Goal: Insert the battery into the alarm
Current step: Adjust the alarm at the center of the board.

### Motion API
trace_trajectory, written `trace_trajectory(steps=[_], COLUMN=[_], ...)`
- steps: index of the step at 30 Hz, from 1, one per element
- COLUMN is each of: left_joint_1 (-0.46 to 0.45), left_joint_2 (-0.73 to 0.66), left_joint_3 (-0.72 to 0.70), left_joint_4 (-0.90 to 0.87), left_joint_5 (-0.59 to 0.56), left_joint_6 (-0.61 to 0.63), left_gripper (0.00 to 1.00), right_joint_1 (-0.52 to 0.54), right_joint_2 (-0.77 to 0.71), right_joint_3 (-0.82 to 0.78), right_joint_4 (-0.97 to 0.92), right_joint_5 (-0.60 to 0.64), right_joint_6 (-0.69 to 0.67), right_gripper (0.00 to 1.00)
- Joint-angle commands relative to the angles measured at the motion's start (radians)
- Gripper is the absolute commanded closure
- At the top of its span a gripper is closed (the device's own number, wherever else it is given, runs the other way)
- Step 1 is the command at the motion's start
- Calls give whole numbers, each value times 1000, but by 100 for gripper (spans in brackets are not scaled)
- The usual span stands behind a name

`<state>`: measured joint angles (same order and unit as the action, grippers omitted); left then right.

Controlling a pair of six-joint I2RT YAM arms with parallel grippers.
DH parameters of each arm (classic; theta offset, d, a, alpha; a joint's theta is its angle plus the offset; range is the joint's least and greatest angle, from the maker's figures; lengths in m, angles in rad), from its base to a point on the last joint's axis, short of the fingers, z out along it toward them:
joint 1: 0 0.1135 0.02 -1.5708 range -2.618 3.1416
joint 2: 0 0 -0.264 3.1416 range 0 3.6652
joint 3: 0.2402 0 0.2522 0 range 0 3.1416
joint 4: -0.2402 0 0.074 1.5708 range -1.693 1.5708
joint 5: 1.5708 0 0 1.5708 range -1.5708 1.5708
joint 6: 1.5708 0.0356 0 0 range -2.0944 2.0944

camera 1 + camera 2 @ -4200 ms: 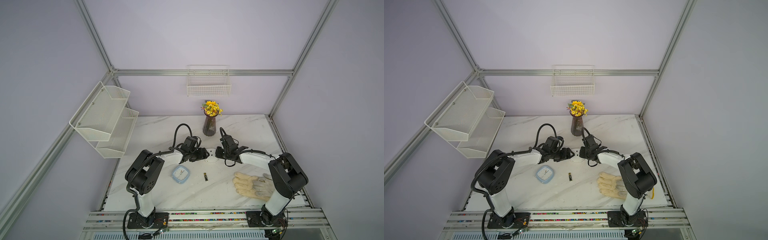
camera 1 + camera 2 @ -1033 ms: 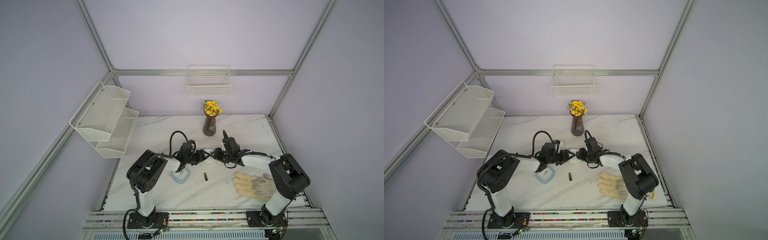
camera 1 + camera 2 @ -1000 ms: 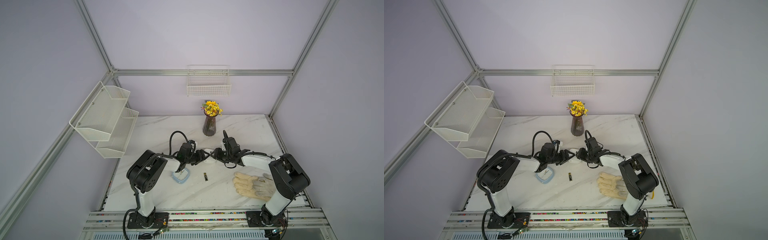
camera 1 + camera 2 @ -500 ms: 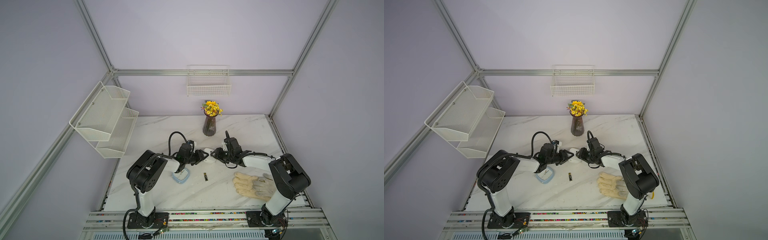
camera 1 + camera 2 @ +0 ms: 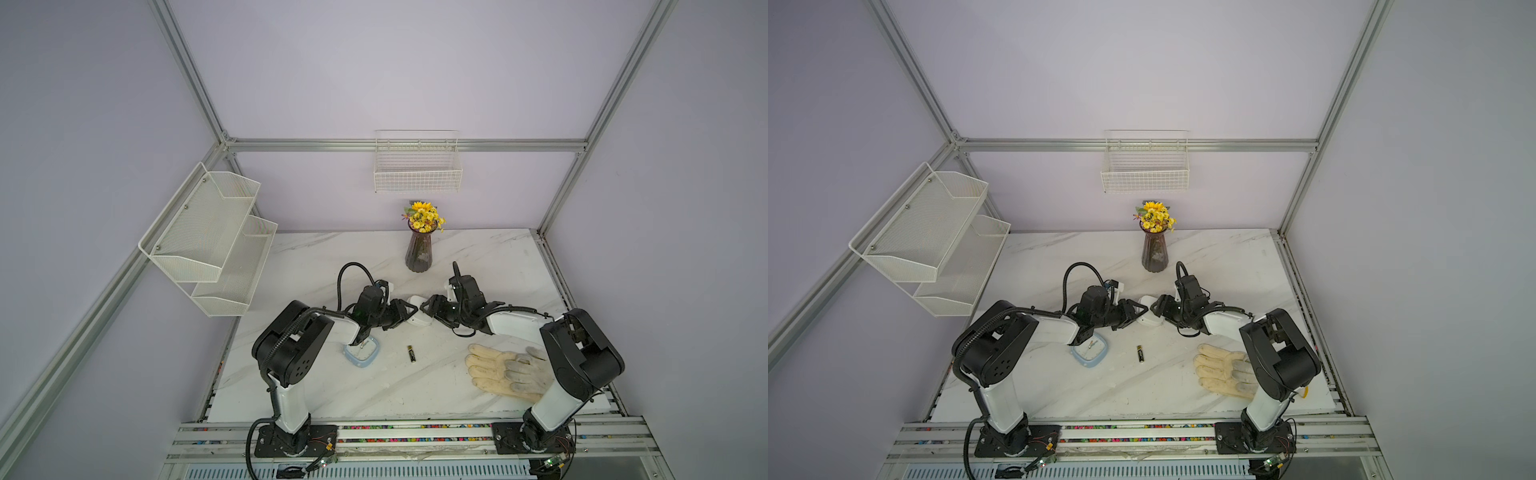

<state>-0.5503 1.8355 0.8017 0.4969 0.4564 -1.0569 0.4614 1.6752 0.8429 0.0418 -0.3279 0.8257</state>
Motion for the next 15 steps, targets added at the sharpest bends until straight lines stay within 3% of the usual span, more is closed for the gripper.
trace_trajectory(steps=[1, 8, 15], left_joint_1=[-3, -3, -13], left_joint_2=[-79, -159, -173], left_joint_3=[60, 186, 367], left_joint_4=[-99, -475, -830], left_joint_5=[-40, -206, -445], left_joint_6=[101, 293, 498], left_gripper=[66, 68, 70], right_joint_1=[1, 0, -1], right_joint_2=[-55, -149, -223], right_joint_3=[0, 16, 13], right_joint_4=[-29, -98, -143], right_joint_5=[17, 91, 181], right_joint_6=[-16, -72, -107], right_gripper=[28, 25, 26])
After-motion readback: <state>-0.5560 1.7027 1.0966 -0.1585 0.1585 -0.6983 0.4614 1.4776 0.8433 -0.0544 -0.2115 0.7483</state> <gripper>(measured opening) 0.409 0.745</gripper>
